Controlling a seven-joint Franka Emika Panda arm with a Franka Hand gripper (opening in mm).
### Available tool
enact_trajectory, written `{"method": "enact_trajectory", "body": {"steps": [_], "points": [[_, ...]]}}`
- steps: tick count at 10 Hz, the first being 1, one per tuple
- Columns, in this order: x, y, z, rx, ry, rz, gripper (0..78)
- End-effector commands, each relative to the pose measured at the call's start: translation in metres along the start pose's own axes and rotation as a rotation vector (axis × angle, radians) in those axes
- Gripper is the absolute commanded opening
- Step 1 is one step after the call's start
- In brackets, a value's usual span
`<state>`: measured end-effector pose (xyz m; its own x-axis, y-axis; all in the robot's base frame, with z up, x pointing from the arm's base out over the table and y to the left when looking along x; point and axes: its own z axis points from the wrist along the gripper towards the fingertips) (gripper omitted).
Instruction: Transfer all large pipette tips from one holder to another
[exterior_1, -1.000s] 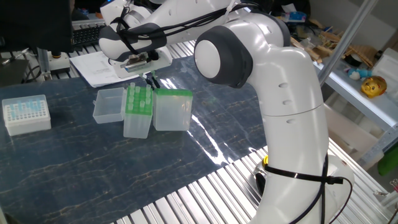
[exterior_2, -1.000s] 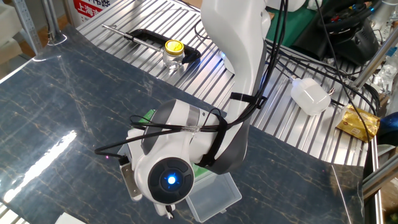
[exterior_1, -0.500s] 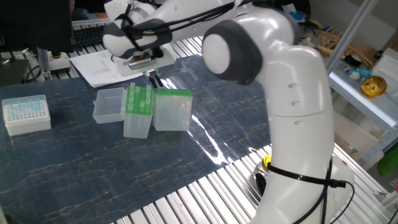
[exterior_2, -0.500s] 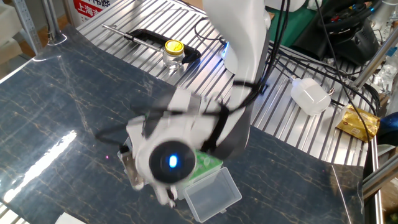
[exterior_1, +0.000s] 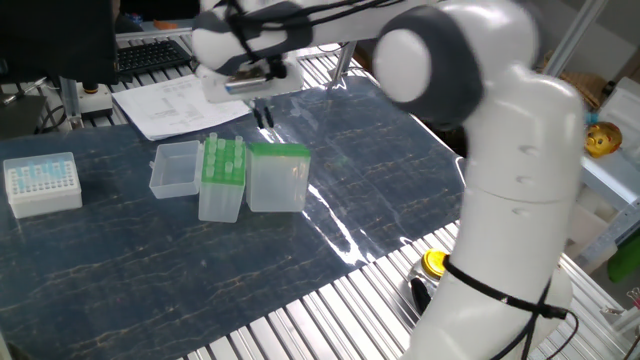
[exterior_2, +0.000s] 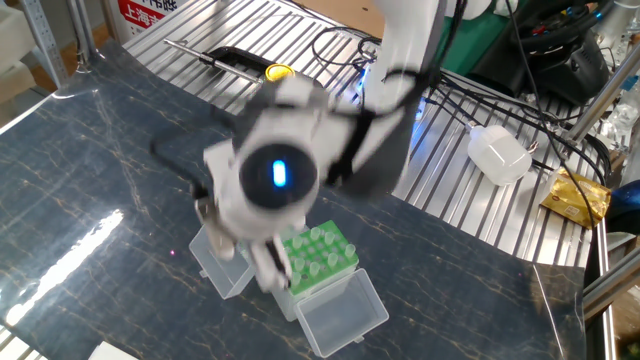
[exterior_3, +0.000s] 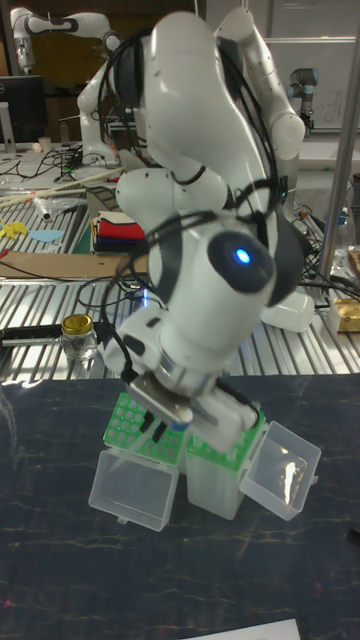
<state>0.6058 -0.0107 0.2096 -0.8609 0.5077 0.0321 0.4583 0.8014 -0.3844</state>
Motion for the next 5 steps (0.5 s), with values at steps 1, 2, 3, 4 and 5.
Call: {"method": "enact_trajectory", "body": {"steps": [1,2,3,4,5], "points": [[0.015,-0.031,-0.021,-0.143,-0.044,0.021,1.1],[0.019,-0.033,-0.024,-0.18,-0.052,0.041,1.1],[0.022,-0.036,-0.027,-0.203,-0.059,0.052,1.1],[0.025,-0.037,-0.029,-0.217,-0.067,0.062,1.1],[0.027,-0.039,-0.034,-0.241,-0.06,0.079,1.1]]}}
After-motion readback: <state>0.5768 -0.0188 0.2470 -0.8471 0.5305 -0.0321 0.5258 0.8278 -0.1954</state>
